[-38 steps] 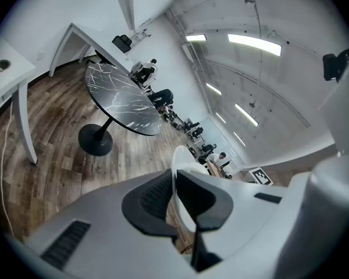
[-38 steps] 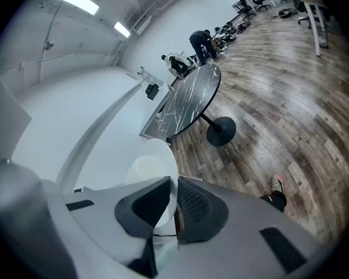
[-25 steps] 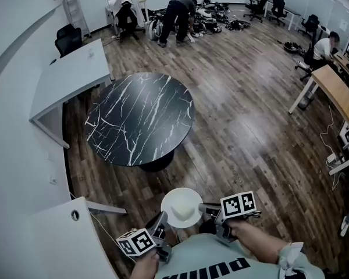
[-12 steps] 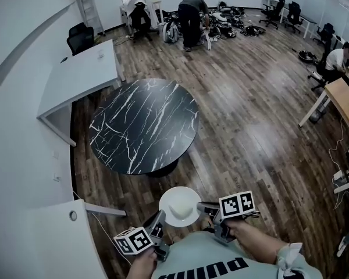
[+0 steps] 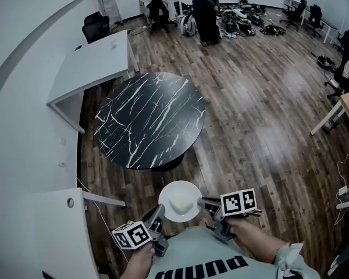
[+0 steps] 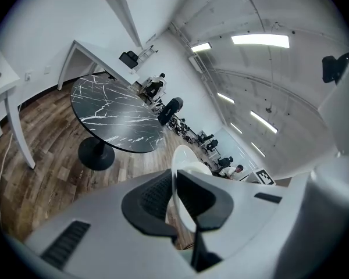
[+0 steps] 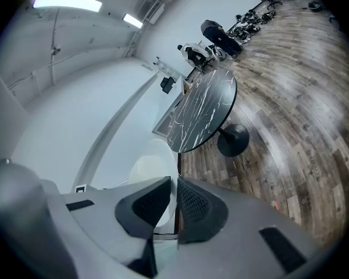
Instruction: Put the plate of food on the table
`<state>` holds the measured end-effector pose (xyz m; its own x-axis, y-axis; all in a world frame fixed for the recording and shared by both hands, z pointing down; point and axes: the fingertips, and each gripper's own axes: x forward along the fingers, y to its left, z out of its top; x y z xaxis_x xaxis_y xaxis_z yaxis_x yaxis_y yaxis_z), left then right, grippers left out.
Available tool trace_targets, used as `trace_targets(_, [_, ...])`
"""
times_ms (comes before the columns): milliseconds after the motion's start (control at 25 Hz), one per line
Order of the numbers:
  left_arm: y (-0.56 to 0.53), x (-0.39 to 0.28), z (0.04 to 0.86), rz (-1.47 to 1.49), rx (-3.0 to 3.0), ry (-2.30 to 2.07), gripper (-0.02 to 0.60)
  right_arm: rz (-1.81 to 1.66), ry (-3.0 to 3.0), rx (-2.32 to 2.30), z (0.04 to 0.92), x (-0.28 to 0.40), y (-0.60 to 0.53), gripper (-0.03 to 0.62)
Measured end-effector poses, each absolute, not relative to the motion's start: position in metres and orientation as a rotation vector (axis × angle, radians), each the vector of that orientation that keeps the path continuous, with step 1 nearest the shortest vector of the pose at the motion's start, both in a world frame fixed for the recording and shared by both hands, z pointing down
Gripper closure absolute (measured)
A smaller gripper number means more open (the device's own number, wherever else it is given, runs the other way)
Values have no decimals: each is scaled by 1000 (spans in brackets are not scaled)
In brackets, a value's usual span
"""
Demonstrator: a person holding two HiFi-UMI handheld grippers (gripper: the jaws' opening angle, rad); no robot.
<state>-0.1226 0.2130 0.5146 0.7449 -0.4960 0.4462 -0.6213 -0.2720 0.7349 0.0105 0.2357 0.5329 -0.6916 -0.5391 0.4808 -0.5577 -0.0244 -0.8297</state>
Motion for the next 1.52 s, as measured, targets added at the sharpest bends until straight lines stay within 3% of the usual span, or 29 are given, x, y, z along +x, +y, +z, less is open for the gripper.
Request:
trace_targets(760, [204,-70,516,191,1929,-870,549,1920,-2206,1242,537,63,226,554])
trace_targets(1520, [91,-69,525,200,1947,-744,549,1910,-2126,1397,540,62,128,554])
